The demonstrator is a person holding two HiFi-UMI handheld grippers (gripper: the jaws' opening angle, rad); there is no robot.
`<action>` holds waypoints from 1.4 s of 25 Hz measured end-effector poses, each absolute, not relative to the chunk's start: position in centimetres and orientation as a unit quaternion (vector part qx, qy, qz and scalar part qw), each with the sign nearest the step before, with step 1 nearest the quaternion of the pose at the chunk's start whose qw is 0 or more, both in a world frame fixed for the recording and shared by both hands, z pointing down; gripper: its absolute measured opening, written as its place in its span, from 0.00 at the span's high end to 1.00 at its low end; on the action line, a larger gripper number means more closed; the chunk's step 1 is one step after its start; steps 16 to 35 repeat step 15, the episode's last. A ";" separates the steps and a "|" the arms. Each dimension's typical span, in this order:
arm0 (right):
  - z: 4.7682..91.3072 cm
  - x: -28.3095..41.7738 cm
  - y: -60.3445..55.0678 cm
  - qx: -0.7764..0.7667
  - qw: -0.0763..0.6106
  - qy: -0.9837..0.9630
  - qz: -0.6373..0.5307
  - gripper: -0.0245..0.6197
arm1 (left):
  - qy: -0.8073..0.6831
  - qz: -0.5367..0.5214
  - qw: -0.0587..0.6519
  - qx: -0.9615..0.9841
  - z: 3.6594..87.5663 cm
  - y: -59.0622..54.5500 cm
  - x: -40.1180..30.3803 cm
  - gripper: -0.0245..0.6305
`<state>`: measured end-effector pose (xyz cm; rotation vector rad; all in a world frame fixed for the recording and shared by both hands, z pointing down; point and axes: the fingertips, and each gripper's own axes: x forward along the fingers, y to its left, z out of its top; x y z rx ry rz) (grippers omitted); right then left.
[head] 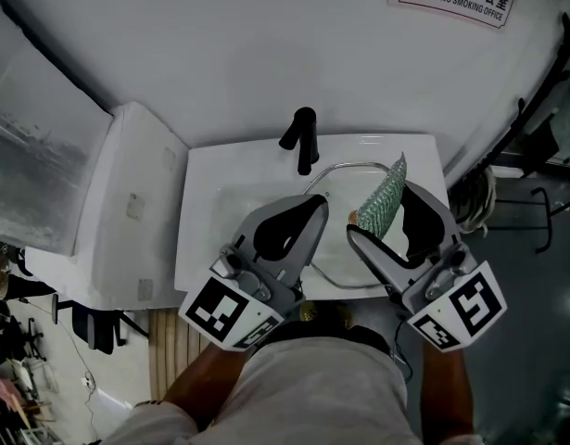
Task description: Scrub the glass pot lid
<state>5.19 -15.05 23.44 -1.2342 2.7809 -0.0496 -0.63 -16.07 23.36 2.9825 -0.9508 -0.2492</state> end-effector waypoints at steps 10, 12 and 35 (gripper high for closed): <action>23.3 5.1 -14.8 -0.404 0.045 0.913 -0.016 0.45 | -0.305 -0.082 0.002 0.949 23.2 -15.9 -0.8 0.94; 23.4 5.2 -14.8 -0.404 0.045 0.913 -0.016 0.45 | -0.305 -0.083 0.002 0.949 23.2 -15.9 -0.7 0.94; 23.5 5.4 -14.8 -0.404 0.045 0.913 -0.015 0.45 | -0.305 -0.083 0.001 0.949 23.3 -15.9 -0.6 0.94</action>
